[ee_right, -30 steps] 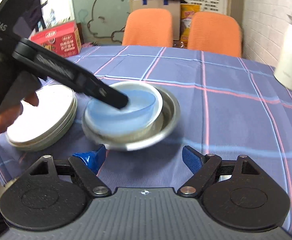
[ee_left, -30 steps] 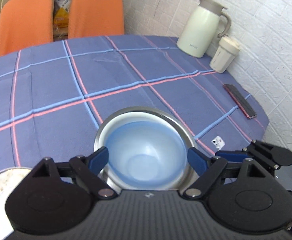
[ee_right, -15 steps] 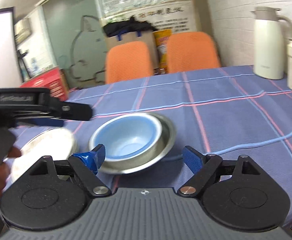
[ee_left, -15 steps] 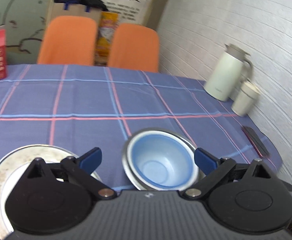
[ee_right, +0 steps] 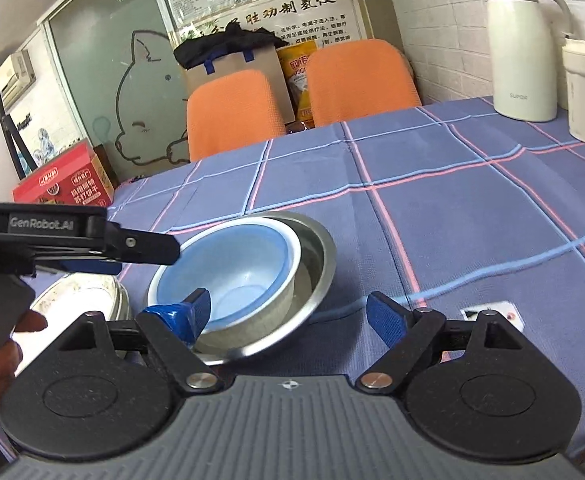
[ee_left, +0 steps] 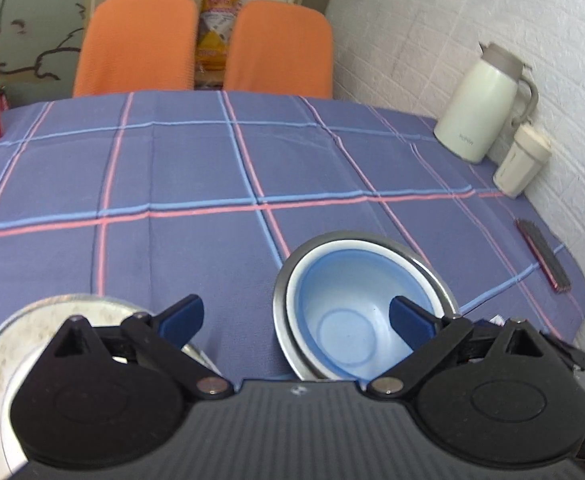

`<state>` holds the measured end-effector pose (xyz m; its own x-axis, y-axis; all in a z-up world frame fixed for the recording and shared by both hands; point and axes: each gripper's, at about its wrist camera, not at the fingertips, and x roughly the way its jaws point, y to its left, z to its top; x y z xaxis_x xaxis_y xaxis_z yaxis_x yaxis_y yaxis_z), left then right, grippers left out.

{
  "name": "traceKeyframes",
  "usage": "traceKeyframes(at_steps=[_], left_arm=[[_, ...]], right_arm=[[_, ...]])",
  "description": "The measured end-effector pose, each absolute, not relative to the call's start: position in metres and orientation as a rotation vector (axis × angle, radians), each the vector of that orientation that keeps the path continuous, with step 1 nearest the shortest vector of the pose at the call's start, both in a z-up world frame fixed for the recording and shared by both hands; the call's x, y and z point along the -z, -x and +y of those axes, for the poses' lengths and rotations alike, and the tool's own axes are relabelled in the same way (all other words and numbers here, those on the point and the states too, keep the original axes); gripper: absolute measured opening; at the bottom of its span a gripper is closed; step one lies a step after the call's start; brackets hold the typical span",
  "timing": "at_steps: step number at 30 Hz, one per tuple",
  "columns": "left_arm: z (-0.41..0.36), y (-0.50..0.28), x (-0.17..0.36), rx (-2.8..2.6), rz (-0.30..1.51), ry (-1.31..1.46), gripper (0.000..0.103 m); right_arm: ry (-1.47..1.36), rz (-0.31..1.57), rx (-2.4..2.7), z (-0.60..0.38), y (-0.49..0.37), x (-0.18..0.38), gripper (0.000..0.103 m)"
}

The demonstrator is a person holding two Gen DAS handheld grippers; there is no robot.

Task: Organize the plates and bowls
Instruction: 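Grip the rim of the steel bowl with the left tool, then carry the nested steel bowl onto the plate stack and lower it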

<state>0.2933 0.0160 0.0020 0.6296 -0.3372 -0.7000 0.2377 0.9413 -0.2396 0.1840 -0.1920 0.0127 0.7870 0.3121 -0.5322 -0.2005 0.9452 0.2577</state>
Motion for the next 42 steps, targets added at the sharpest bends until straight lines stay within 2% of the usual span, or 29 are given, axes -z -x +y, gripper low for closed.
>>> traceKeyframes(at_steps=[8, 12, 24, 34, 38, 42], left_arm=[[0.001, -0.348, 0.027, 0.399, 1.031, 0.032, 0.098], [-0.009, -0.351, 0.031, 0.396, 1.01, -0.035, 0.098], [-0.018, -0.355, 0.037, 0.42, 0.985, -0.083, 0.098], [-0.022, -0.353, 0.038, 0.419, 0.972, -0.098, 0.098], [-0.026, -0.348, 0.038, 0.428, 0.96, -0.111, 0.098], [-0.033, -0.342, 0.038, 0.436, 0.948, -0.119, 0.098]], right_arm=[[-0.067, 0.682, -0.219, -0.178, -0.212, -0.005, 0.073], [-0.071, 0.739, -0.215, -0.176, -0.221, 0.001, 0.073], [-0.033, 0.693, -0.195, -0.165, -0.216, 0.007, 0.081], [-0.1, 0.66, -0.189, -0.168, -0.207, 0.006, 0.08], [-0.104, 0.653, -0.237, -0.165, -0.207, 0.006, 0.074], [-0.112, 0.636, -0.269, -0.162, -0.208, 0.006, 0.073]])
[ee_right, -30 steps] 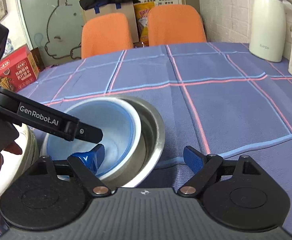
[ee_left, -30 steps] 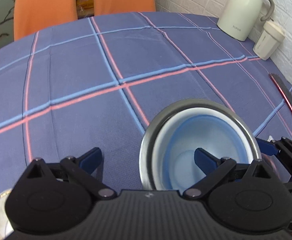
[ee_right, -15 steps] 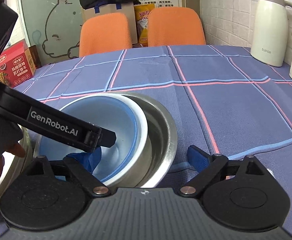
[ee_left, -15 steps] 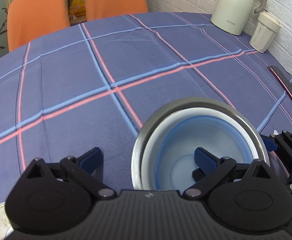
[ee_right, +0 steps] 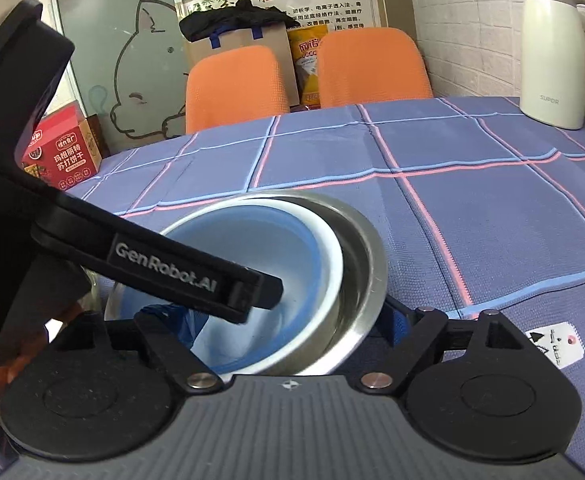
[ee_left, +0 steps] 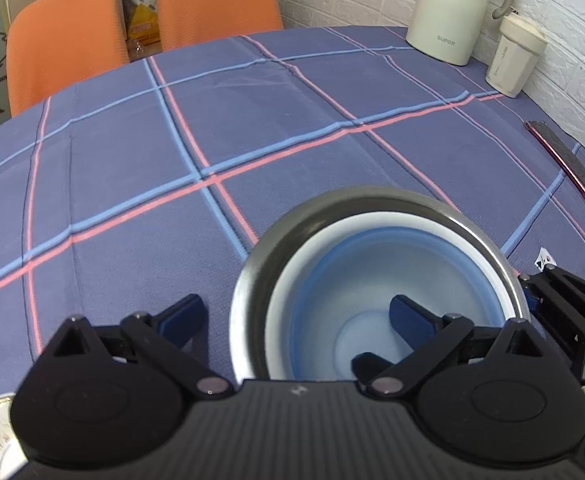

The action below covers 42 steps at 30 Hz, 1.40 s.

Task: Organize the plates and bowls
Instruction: 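Carry the nested steel bowl onto the plate stack and lower it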

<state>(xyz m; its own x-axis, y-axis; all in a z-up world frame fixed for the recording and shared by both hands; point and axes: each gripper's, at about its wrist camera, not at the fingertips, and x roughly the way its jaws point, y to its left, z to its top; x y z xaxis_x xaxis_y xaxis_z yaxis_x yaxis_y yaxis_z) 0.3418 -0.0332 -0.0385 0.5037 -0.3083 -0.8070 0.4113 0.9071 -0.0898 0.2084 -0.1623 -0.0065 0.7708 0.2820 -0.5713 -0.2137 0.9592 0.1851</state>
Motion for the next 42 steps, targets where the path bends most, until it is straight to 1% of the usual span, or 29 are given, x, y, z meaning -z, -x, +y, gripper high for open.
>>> traceKeyframes(at_steps=[5, 8, 9, 10, 11, 12, 14, 17, 19, 26, 30, 35, 38, 42], left_arm=[[-0.039, -0.337, 0.038, 0.443, 0.951, -0.125, 0.097], [-0.038, -0.334, 0.037, 0.446, 0.946, -0.128, 0.092], [-0.037, -0.334, 0.036, 0.444, 0.945, -0.13, 0.087], [-0.037, -0.333, 0.035, 0.445, 0.94, -0.132, 0.08], [-0.036, -0.334, 0.034, 0.457, 0.943, -0.125, 0.075], [-0.037, -0.333, 0.032, 0.468, 0.944, -0.123, 0.069], [-0.037, -0.333, 0.031, 0.468, 0.948, -0.118, 0.068], [-0.037, -0.333, 0.03, 0.47, 0.956, -0.098, 0.06], [-0.039, -0.334, 0.027, 0.468, 0.954, -0.096, 0.057], [-0.037, -0.333, -0.002, 0.491, 0.912, -0.054, 0.056], [-0.017, -0.318, -0.027, 0.455, 0.872, -0.049, 0.056], [0.044, -0.286, -0.048, 0.301, 0.835, -0.078, 0.057], [0.087, -0.27, -0.044, 0.198, 0.859, -0.049, 0.057], [0.127, -0.253, -0.026, 0.119, 0.907, 0.005, 0.057]], right_arm=[[-0.183, 0.657, -0.31, -0.161, -0.207, 0.004, 0.074], [-0.181, 0.654, -0.302, -0.159, -0.204, 0.003, 0.074], [-0.189, 0.65, -0.305, -0.161, -0.204, 0.003, 0.074], [-0.204, 0.649, -0.304, -0.163, -0.204, 0.004, 0.073], [-0.209, 0.651, -0.304, -0.164, -0.205, 0.004, 0.074], [-0.202, 0.655, -0.304, -0.162, -0.206, 0.003, 0.074], [-0.187, 0.657, -0.296, -0.159, -0.206, 0.002, 0.075], [-0.188, 0.673, -0.271, -0.156, -0.208, 0.0, 0.076], [-0.178, 0.689, -0.246, -0.153, -0.209, -0.003, 0.076], [-0.164, 0.632, -0.23, -0.154, -0.206, -0.027, 0.077], [-0.155, 0.591, -0.269, -0.14, -0.2, -0.045, 0.077], [-0.137, 0.56, -0.425, -0.096, -0.193, -0.052, 0.078], [-0.123, 0.582, -0.537, -0.062, -0.191, -0.047, 0.078], [-0.1, 0.643, -0.636, -0.029, -0.187, -0.037, 0.078]])
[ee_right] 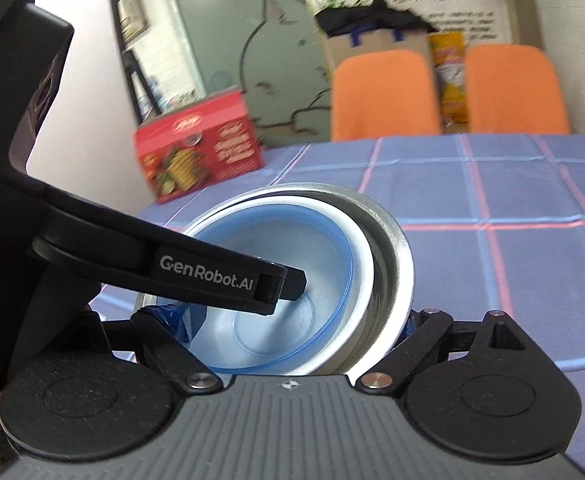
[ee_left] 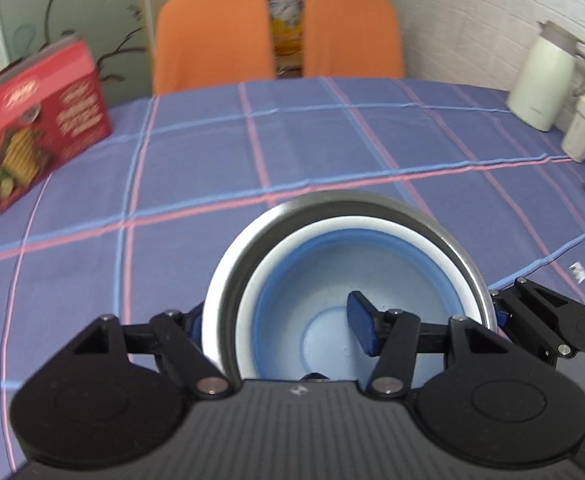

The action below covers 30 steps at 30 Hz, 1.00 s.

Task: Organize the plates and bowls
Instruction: 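Carry the nested steel bowl onto the plate stack and lower it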

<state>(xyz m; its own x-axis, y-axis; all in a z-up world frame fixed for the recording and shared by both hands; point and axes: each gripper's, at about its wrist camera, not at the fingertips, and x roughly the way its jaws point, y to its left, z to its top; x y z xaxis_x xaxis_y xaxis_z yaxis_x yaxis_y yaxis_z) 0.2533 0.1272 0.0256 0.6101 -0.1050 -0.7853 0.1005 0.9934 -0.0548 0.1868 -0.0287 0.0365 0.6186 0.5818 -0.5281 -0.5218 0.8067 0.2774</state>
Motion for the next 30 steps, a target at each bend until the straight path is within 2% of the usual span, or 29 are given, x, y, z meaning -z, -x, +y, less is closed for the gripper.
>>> traceKeyframes(at_steps=[4, 9, 17, 18, 19, 24, 30], left_arm=[[0.142, -0.251, -0.004, 0.135, 0.949, 0.065, 0.056], [0.134, -0.252, 0.002, 0.178, 0.931, 0.061, 0.059], [0.139, -0.245, 0.004, 0.201, 0.893, 0.082, 0.081], [0.141, -0.245, 0.004, 0.207, 0.891, 0.095, 0.09], [0.143, -0.244, 0.003, 0.211, 0.889, 0.11, 0.094], [0.153, -0.236, -0.014, 0.205, 0.813, 0.134, 0.1], [0.155, -0.227, -0.035, 0.163, 0.72, 0.145, 0.1]], right_arm=[[-0.072, 0.714, -0.642, -0.015, -0.187, -0.023, 0.078], [-0.058, 0.707, -0.59, -0.017, -0.181, -0.022, 0.078], [0.011, 0.711, -0.617, -0.01, -0.177, -0.016, 0.079], [0.013, 0.716, -0.622, -0.01, -0.177, -0.016, 0.079], [0.017, 0.718, -0.626, -0.01, -0.178, -0.017, 0.077], [-0.021, 0.657, -0.573, -0.022, -0.176, -0.026, 0.077], [-0.103, 0.565, -0.516, -0.043, -0.173, -0.04, 0.077]])
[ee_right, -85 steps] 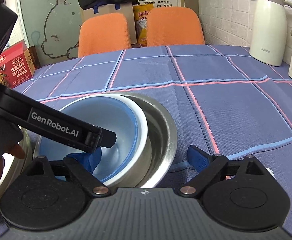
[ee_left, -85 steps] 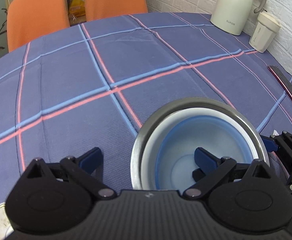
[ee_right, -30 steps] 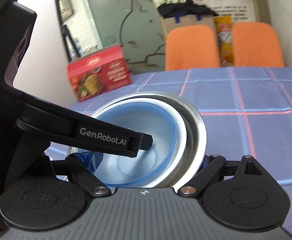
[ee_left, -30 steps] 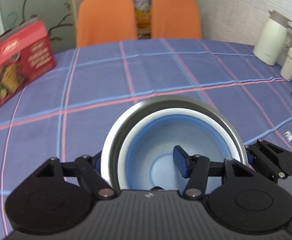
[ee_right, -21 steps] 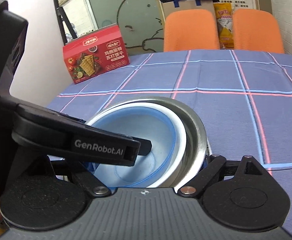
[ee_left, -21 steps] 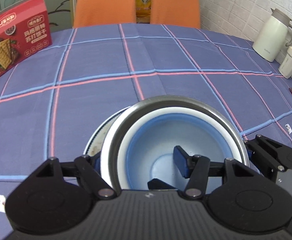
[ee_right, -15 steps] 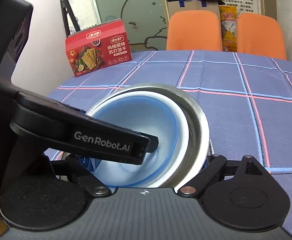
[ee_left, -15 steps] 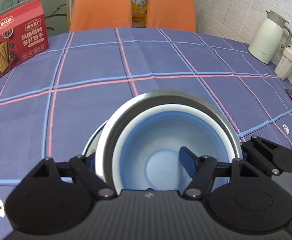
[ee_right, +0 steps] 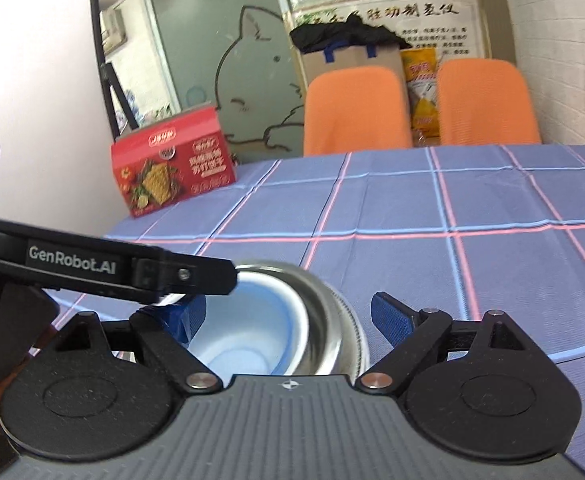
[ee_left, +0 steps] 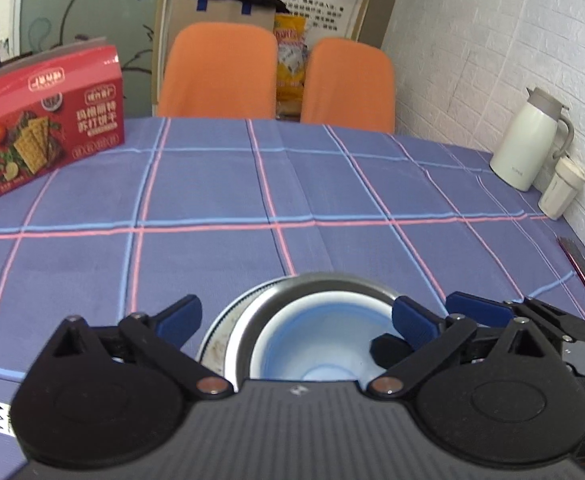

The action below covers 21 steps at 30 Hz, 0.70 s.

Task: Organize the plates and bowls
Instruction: 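Carry the nested steel bowl onto the plate stack and lower it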

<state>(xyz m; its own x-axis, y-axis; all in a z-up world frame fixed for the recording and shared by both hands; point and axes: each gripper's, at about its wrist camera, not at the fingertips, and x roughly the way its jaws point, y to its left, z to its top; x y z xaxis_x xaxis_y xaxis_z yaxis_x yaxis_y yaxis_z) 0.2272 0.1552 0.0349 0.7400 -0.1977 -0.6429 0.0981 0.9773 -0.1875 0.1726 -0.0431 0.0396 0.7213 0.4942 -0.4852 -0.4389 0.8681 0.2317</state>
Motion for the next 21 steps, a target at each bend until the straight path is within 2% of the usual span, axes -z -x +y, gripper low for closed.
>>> traceKeyframes(at_steps=[9, 21], left_arm=[[0.123, -0.196, -0.046, 0.043, 0.561, 0.192, 0.1], [0.087, -0.105, -0.042, 0.026, 0.462, 0.108, 0.101]], right_arm=[[-0.214, 0.509, -0.407, -0.087, -0.152, -0.033, 0.077], [-0.233, 0.436, -0.336, -0.119, -0.081, -0.025, 0.077]])
